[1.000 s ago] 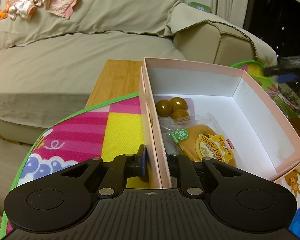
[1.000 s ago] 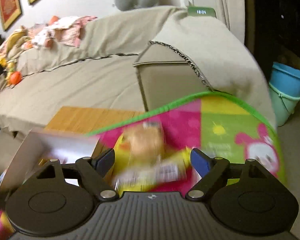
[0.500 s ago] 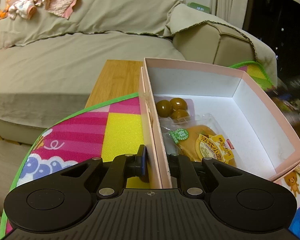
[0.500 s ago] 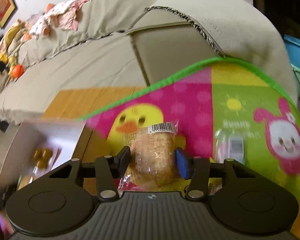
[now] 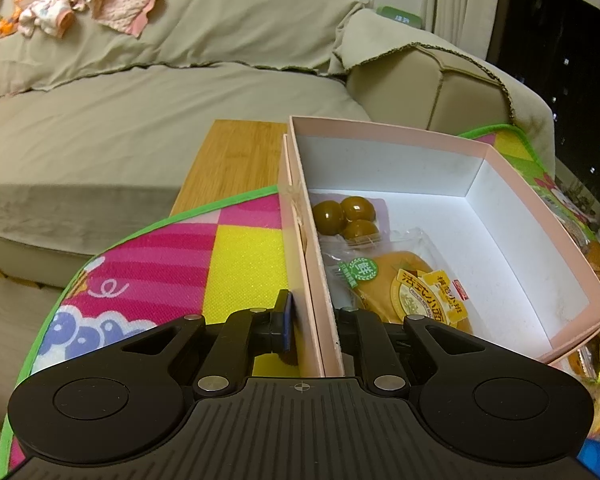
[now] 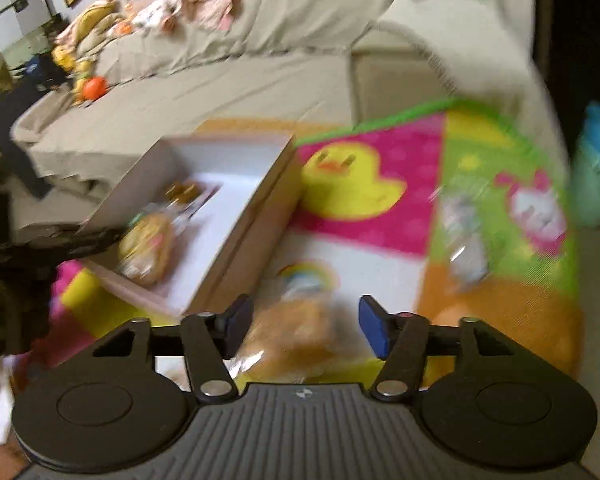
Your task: Organize objects
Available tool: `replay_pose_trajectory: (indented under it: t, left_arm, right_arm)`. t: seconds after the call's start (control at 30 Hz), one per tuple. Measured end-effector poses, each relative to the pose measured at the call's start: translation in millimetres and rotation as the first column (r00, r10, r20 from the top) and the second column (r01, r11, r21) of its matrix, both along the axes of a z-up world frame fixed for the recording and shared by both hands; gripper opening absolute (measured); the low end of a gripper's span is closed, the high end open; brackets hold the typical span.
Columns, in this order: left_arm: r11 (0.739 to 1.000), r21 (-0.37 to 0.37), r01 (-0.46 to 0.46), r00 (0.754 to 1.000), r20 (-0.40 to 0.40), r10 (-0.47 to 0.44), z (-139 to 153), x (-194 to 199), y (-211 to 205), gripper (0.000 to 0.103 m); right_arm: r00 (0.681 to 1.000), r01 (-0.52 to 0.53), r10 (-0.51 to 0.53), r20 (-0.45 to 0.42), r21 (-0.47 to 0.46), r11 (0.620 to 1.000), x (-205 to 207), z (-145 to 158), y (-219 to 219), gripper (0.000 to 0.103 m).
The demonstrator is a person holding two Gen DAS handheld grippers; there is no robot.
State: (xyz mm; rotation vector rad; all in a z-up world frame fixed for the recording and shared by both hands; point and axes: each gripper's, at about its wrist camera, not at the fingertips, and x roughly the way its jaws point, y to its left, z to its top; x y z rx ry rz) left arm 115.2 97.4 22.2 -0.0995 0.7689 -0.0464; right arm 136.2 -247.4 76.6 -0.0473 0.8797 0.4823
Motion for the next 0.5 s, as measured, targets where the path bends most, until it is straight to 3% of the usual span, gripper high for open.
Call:
replay_pose_trajectory:
  t: [0.17, 0.3, 0.37, 0.43, 0.5]
  left_arm:
    - [1.000, 0.004, -0.001, 1.000, -0.002, 0.001, 0.6, 0.3, -1.5, 0.015]
    - [1.000, 0.006, -0.002, 1.000, -0.003, 0.002, 0.7, 0.0, -2.1, 0.014]
    - [1.000, 0.008, 0.000, 1.000, -0.003, 0.000, 0.8, -0.3, -2.4, 0.014]
    - [1.000, 0.009, 0.004, 1.000, -0.002, -0.004, 0.7, -1.1, -1.3, 0.015]
    - [1.000, 0.008, 0.006, 1.000, 0.001, -0.006, 0.2, -1.4, -0.3, 0.015]
  right_arm:
    - [0.980, 0.186, -0.177, 0.087, -0.116, 0.976, 55.6, -17.3, -16.6, 0.064]
    - [0.949, 0.314, -0.315, 0.018, -0.156, 0.936, 106.1, -55.8, -35.9, 0.064]
    - [0.939, 0.337, -0.343, -0.006, -0.170, 0.926, 114.5, -69.4, -40.6, 0.055]
    - [0.942, 0.331, -0.335, 0.005, -0.160, 0.930, 105.5, -65.2, -40.7, 0.036]
    - [0.948, 0.314, -0.317, -0.008, -0.124, 0.941, 88.1, -54.5, -41.2, 0.036]
